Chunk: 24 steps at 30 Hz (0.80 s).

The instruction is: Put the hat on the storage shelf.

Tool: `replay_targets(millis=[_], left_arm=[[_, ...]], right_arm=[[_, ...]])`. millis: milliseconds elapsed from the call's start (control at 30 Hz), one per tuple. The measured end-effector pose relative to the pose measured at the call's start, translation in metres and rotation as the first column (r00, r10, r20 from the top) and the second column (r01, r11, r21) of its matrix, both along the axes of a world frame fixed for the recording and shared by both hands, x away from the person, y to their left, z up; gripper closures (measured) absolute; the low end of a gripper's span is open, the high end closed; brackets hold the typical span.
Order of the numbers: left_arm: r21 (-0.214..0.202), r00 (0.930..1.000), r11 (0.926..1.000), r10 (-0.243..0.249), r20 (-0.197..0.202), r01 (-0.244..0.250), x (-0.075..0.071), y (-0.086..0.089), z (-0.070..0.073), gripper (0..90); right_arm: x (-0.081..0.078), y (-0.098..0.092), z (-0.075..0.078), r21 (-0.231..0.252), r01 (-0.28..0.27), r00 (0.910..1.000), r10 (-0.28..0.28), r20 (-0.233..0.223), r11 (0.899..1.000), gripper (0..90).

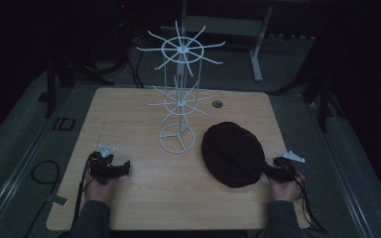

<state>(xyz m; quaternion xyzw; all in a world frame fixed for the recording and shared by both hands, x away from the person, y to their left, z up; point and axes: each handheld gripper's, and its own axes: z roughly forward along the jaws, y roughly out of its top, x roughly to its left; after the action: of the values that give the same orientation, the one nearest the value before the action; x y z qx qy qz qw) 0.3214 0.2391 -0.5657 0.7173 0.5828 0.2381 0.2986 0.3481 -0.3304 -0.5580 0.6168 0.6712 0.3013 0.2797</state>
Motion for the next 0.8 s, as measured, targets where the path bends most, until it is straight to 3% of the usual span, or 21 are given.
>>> replay_targets(millis=[167,333,500,633,733,800], left_arm=[[0.001,1.0,1.0,0.0,0.002,0.0,0.0,0.0,0.0,12.7],[0.001,1.0,1.0,-0.005,0.003,0.005,0.0,0.0,0.0,13.6],[0.001,1.0,1.0,-0.007,0.004,0.007,-0.001,-0.001,0.0,14.4],[0.003,0.9999,0.9999,-0.011,0.003,0.011,-0.001,-0.001,0.0,14.4],[0.001,0.9999,0.9999,-0.012,0.003,0.012,-0.001,-0.001,0.0,14.4],[0.001,0.9999,0.9999,-0.012,0.004,0.012,-0.001,-0.002,0.0,14.5]], right_arm=[[0.0,0.0,0.001,-0.001,-0.006,1.0,0.006,-0.005,1.0,39.3],[0.003,-0.001,0.005,-0.005,-0.017,0.9986,0.017,-0.051,1.0,42.1],[0.008,-0.002,0.013,-0.013,-0.055,0.9906,0.053,-0.126,0.998,49.2],[0.007,-0.005,0.018,-0.008,-0.098,0.9786,0.095,-0.183,0.995,51.7],[0.004,-0.009,0.024,-0.004,-0.12,0.9728,0.117,-0.2,0.993,52.6],[0.001,-0.012,0.032,0.002,-0.126,0.9738,0.124,-0.191,0.992,52.6]])
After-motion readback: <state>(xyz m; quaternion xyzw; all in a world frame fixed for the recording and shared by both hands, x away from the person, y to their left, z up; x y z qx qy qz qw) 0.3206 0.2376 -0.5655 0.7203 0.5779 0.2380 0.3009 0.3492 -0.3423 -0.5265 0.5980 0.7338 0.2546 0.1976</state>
